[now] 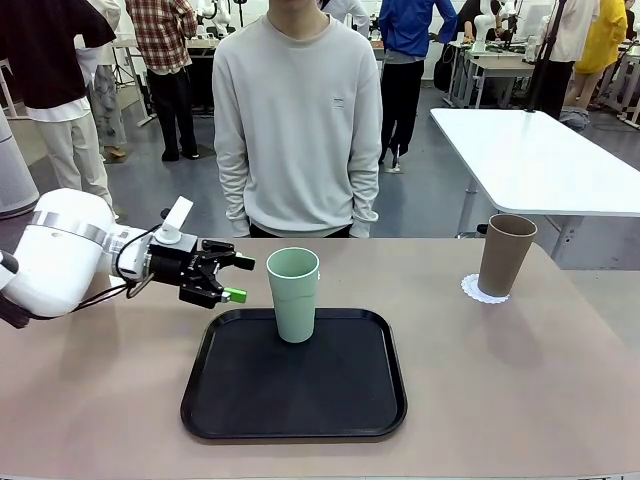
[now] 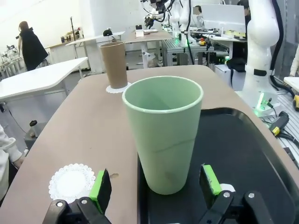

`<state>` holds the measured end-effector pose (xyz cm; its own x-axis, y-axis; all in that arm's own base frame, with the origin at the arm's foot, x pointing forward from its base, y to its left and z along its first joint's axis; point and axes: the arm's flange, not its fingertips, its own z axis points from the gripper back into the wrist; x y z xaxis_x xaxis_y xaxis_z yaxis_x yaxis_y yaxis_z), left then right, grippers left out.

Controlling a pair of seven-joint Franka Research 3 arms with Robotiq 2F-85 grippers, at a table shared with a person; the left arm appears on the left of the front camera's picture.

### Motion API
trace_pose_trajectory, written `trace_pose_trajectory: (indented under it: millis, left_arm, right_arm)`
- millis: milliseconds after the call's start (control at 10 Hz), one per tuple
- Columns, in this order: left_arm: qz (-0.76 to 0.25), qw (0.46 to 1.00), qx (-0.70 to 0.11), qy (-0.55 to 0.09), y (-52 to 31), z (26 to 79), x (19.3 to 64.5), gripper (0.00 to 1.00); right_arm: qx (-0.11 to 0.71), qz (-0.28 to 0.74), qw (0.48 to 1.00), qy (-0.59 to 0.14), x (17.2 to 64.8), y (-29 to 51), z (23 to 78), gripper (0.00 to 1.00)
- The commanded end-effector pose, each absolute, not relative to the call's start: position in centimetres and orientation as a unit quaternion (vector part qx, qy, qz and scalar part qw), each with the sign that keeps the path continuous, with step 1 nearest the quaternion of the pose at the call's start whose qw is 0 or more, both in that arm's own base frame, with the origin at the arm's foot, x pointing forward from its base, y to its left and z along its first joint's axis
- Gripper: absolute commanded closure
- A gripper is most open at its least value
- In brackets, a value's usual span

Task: Place coasters on the table and set cups on them.
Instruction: Take one Reusable plastic cup from the Flat Tray and place it on a coaster set by the human.

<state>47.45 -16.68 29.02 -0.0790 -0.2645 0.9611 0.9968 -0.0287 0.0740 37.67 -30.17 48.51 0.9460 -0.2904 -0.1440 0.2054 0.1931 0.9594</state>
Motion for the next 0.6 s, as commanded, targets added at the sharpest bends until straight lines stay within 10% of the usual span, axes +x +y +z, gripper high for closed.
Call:
trace_pose_trajectory:
  millis: [0,500]
  left_arm:
    - [-0.589,0.53,-0.402,-0.458,-18.5,27.9,47.7,0.0]
    - [-0.585,0.523,-0.431,-0.445,-20.5,26.4,47.6,0.0]
  right_arm:
    - [0.62,-0.164,0.766,-0.037,37.7,-30.0,48.6,0.0]
    - [0.62,-0.164,0.766,-0.037,37.7,-30.0,48.6,0.0]
